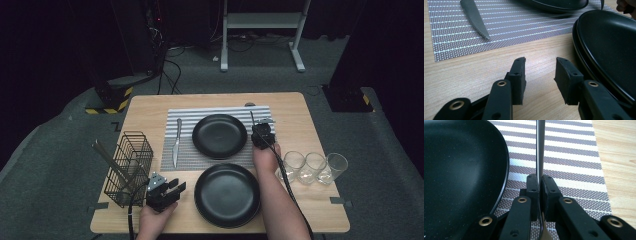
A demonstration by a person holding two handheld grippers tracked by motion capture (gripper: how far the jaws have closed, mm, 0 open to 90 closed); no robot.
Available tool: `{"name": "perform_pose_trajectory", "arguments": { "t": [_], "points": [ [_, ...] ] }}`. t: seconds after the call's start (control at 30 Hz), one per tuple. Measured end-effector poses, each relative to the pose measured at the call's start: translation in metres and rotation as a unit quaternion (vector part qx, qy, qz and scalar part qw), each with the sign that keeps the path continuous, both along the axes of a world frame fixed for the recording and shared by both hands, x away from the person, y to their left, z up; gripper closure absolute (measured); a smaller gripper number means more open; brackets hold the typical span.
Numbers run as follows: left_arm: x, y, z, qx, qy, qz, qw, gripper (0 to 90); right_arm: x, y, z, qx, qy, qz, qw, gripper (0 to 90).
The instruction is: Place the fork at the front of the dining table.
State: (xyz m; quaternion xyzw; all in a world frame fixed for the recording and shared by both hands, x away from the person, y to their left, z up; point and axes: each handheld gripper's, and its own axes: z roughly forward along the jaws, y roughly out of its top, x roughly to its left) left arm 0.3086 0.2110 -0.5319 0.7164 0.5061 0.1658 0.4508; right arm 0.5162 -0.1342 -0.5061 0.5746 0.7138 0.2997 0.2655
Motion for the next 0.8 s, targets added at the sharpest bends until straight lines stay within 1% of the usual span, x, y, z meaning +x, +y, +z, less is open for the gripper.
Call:
{"name": "perform_pose_trajectory", "arguments": {
  "t": [0.17,0.4,0.53,0.6,0.8],
  "points": [
    [0.0,0.0,0.0,-0.001,0.0,0.0,1.0,60.1,-0.003,0.001,0.004,0.003,-0.002,0.004,1.0,85.3],
    [0.0,0.0,0.0,-0.002,0.0,-0.001,1.0,60.1,-0.005,0.001,0.009,0.018,-0.001,0.002,0.9998,85.6],
    [0.0,0.0,0.0,-0.002,0.0,-0.001,1.0,60.1,-0.002,-0.001,0.007,0.024,0.007,-0.001,0.9997,85.6],
    [0.0,0.0,0.0,-0.002,0.0,-0.001,1.0,60.1,0.0,-0.001,0.002,0.024,0.014,-0.002,0.9996,85.7],
    [0.0,0.0,0.0,-0.002,0.0,-0.002,1.0,60.4,0.005,-0.002,-0.006,0.019,0.023,-0.007,0.9995,85.9]
  ]
}}
